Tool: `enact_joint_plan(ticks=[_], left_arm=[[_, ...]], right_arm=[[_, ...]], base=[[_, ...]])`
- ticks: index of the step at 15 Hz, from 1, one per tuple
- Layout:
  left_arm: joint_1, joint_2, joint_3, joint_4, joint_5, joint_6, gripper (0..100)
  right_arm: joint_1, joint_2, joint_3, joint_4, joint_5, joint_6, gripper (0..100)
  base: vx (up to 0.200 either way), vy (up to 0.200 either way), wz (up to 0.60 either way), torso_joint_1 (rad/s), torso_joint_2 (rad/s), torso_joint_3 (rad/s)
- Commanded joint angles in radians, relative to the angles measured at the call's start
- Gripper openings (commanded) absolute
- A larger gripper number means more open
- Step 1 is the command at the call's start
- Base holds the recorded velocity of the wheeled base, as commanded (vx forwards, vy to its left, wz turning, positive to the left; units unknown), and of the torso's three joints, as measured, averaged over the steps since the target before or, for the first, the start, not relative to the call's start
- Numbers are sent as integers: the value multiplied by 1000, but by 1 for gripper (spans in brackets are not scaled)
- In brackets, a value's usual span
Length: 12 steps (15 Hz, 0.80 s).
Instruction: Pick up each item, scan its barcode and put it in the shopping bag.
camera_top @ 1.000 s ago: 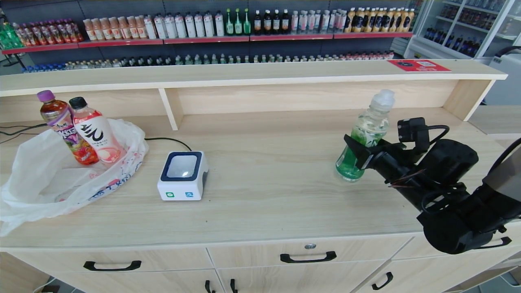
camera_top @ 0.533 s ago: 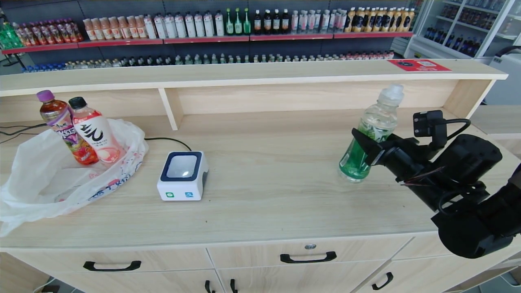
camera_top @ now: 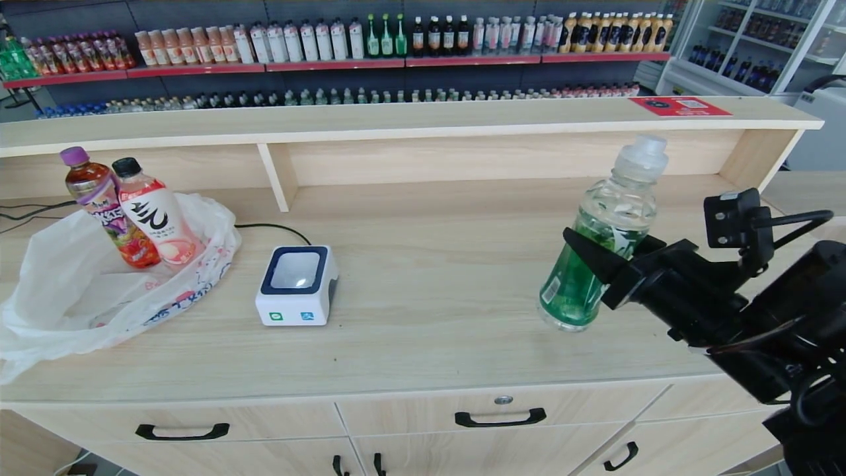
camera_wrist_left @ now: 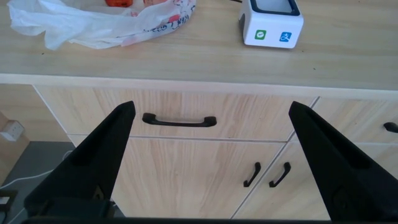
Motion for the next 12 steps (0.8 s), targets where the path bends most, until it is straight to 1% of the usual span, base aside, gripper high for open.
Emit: enact_joint_plan(ticks=[1, 3, 4, 6, 9, 11, 12], left_arm=[[0, 2, 0, 0, 1, 0, 100], [0, 2, 0, 0, 0, 0, 100], [0, 0, 0, 0, 0, 0, 100], [0, 2, 0, 0, 0, 0, 100], [0, 2, 0, 0, 0, 0, 100], [0, 2, 0, 0, 0, 0, 100], [0, 0, 0, 0, 0, 0, 100]], right_arm=[[21, -82, 49, -1, 4, 4, 0], [47, -126, 61, -1, 19, 23, 0], [90, -166, 66, -1, 87, 54, 0], [98, -220, 67, -1, 179, 87, 0], [101, -321, 96, -1, 349, 192, 0], [101, -343, 116, -1, 413, 212, 0], [109, -352, 130, -1, 467, 221, 0]], base=[[0, 0, 0, 0, 0, 0], [0, 0, 0, 0, 0, 0], [0, 0, 0, 0, 0, 0], [0, 0, 0, 0, 0, 0], [0, 0, 0, 0, 0, 0], [0, 0, 0, 0, 0, 0], [0, 0, 0, 0, 0, 0]])
